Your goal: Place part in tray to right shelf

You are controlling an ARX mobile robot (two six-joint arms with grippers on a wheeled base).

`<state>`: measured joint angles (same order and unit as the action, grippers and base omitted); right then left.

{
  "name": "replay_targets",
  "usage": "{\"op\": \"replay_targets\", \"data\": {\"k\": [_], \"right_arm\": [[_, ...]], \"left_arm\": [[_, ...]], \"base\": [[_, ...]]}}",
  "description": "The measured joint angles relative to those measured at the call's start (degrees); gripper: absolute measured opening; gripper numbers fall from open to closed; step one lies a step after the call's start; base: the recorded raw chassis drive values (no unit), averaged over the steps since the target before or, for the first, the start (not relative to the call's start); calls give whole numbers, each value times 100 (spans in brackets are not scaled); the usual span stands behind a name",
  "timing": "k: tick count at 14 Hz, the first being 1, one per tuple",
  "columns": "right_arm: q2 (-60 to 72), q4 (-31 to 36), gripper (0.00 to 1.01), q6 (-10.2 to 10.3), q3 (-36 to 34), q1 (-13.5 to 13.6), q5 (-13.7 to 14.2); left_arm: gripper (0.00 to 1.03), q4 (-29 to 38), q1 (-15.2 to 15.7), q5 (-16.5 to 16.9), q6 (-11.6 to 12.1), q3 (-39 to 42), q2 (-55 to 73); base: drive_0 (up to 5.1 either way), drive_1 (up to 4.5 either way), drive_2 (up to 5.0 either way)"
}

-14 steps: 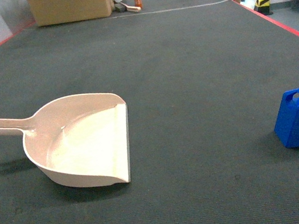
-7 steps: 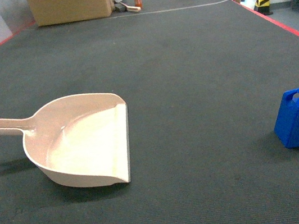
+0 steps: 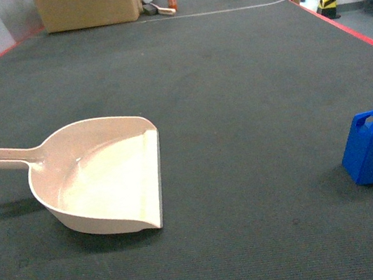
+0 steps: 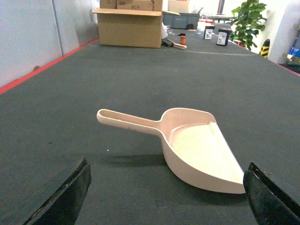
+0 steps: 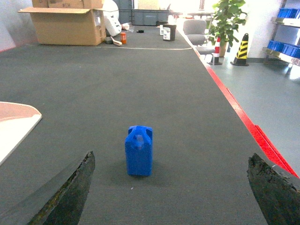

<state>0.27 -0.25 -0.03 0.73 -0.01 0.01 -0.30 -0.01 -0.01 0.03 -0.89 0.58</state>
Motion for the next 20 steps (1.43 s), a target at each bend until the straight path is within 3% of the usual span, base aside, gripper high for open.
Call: {"op": "replay_targets", "data": {"k": [2, 3, 4, 5, 6, 8, 10, 11, 14, 17, 20], "right_arm": [[0, 0, 98, 0, 0, 0, 0], [0, 2, 98, -2, 0, 0, 0], [0, 0, 98, -2, 0, 0, -2], [0, 4, 98, 0, 0, 0, -2], [0, -2, 98, 0, 0, 0, -2], [0, 2, 98, 0, 0, 0, -4], [0, 2, 98, 0, 0, 0, -4], [0, 2, 98, 0, 0, 0, -4], [0, 2, 98, 0, 0, 0, -4], [0, 2, 98, 0, 0, 0, -4], [0, 2, 98, 0, 0, 0, -4]], "left_arm": [[98, 0, 0, 0, 0, 0, 0], [98, -564, -199, -527, -179, -151, 168], [98, -610, -356, -1276, -562, -321, 955], [98, -236, -140, -1340, -903, -328, 1561], [98, 439, 11, -1248, -1102, -348, 2293], [98, 1917, 273, -546, -1668, -732, 4052], [98, 3182, 498, 197, -2588, -1241, 5849], [98, 3945, 595, 505, -3377, -1593, 7064], [98, 4944, 684, 678, -4496, -2157, 8747], [98, 6028, 826, 885, -5158, -2684, 10264], [98, 6295, 820, 896, -5643, -3427, 11178]], "base": [[0, 0, 0], [0, 0, 0], [0, 0, 0], [0, 0, 0], [0, 0, 0], [0, 0, 0], [0, 0, 0], [0, 0, 0], [0, 0, 0], [0, 0, 0], [0, 0, 0]]}}
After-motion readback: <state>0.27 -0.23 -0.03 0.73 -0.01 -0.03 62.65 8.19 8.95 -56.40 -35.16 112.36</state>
